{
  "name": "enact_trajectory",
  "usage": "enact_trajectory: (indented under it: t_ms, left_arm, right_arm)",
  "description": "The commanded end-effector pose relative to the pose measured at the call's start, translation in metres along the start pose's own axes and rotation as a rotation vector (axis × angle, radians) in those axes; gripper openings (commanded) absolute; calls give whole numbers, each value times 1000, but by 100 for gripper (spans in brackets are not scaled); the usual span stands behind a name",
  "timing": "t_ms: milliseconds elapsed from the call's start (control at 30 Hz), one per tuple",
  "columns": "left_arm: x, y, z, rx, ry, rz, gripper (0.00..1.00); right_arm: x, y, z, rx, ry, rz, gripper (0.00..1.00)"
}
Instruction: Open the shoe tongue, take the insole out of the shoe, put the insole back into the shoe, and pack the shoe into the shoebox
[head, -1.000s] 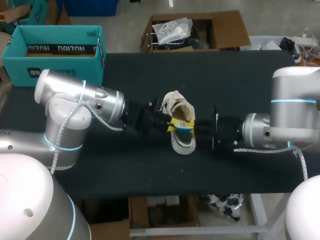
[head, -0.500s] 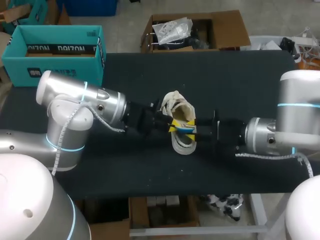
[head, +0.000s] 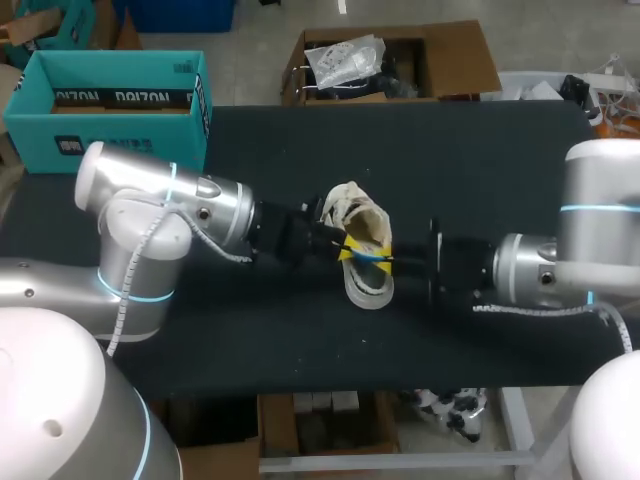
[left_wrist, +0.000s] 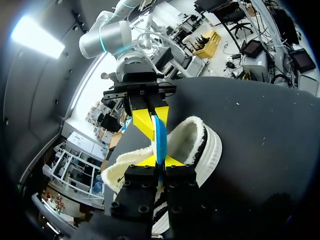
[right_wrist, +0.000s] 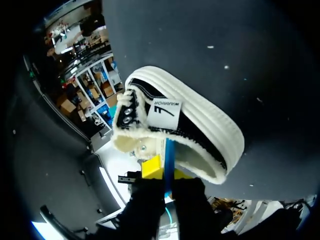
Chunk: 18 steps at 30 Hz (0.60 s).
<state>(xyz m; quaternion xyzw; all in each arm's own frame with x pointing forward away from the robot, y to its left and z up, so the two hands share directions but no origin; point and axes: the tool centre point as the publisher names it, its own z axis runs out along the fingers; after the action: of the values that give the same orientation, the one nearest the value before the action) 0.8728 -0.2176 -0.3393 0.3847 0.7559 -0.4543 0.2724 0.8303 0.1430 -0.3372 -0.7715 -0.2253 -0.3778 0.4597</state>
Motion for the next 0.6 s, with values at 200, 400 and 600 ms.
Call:
enact_trajectory:
  t_ms: [200, 400, 600]
  left_arm:
    - [-2, 18, 14, -1, 3, -26, 0]
    - [-2, 15, 12, 9, -5, -33, 28]
    - [-6, -3, -5, 22, -29, -20, 100]
  right_arm:
    - [1, 19, 12, -10, -23, 13, 0]
    - [-2, 23, 12, -23, -28, 25, 0]
    - [-4, 23, 6, -49, -39, 15, 0]
